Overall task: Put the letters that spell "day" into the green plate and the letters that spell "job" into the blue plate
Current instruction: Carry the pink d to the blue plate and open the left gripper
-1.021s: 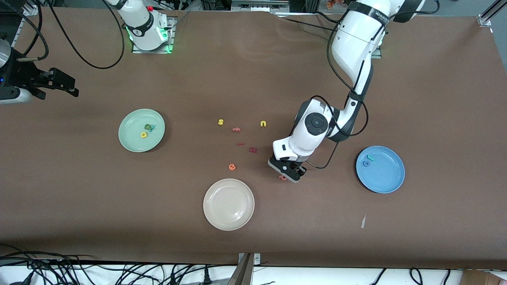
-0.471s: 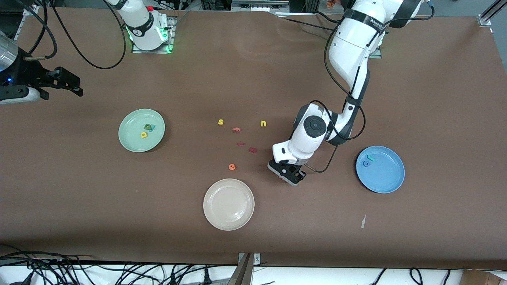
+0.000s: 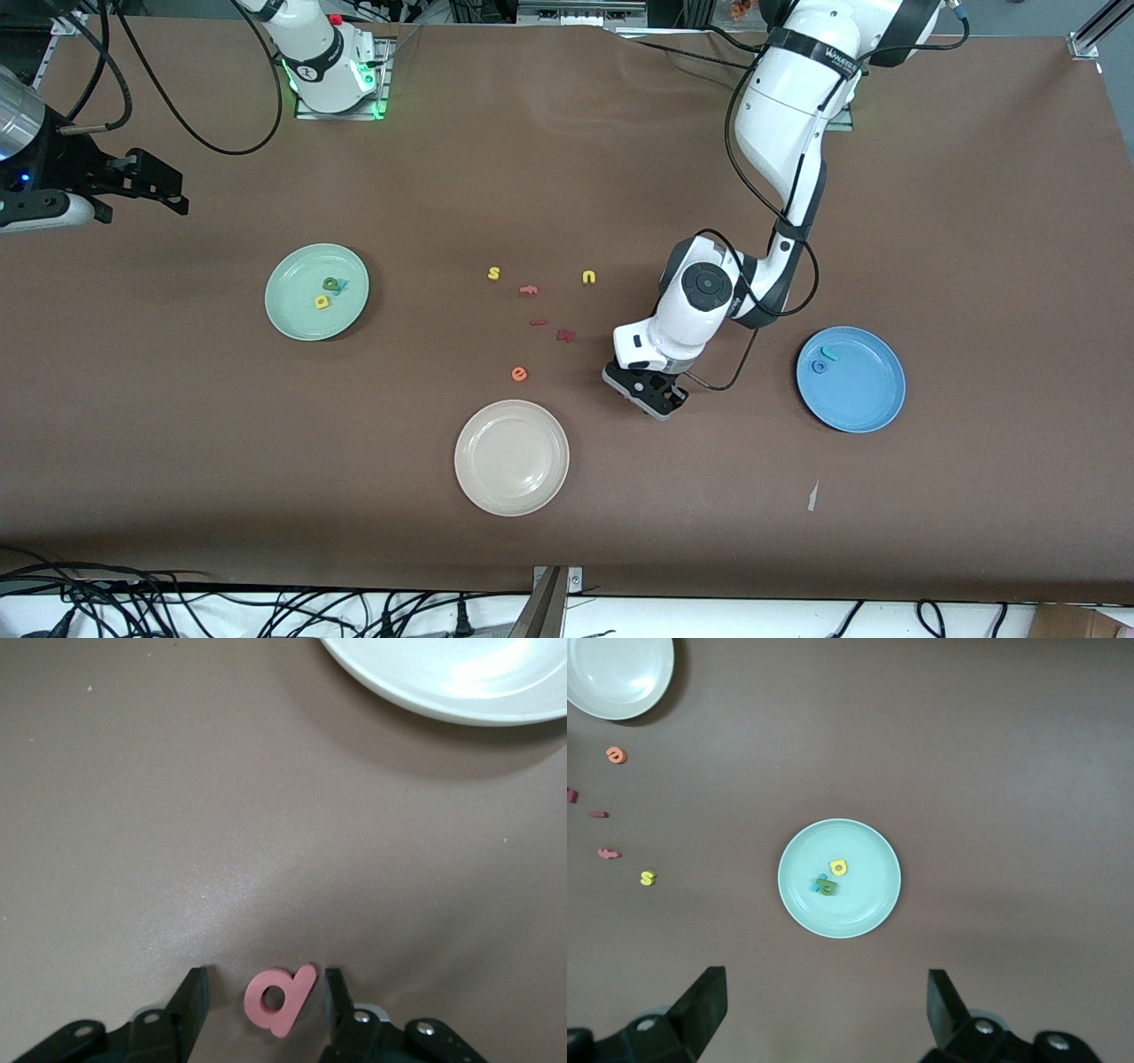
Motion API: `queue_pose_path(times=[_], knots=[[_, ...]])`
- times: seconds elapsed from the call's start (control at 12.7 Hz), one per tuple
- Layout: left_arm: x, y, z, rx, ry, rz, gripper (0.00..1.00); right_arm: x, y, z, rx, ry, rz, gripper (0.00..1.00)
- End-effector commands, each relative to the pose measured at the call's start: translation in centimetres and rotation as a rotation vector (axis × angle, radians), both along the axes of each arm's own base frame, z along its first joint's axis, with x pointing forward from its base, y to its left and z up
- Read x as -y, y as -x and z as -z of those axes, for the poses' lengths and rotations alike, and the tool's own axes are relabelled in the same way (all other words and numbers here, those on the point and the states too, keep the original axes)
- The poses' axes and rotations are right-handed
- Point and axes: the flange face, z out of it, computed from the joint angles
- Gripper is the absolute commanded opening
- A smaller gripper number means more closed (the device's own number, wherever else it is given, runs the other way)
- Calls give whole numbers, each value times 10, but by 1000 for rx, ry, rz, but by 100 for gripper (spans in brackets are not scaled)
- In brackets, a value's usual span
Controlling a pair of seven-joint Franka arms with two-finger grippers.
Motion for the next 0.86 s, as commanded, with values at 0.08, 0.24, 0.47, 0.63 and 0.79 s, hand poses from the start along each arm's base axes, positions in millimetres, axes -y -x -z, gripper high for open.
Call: queue_pose_path(times=[0.08,0.24,0.47,0.63,0.79], knots=[[3,-3,7,25,-23,27,18,-2,1,-8,-2,15,-11,100],[1,-5,4,27,-20,21,8,-3,1,-8,-4,13,-12,100],[-43,-24,-42,26,-24,-38,6,-2,1,-8,-4,13,-11,100],[-106,-30,-83,-47,-30,-117,7,-2,1,-7,-6,13,-11,100],[-170,-18,-106,-131,-22,-174,8,-2,1,-8,-2,15,-12,100]])
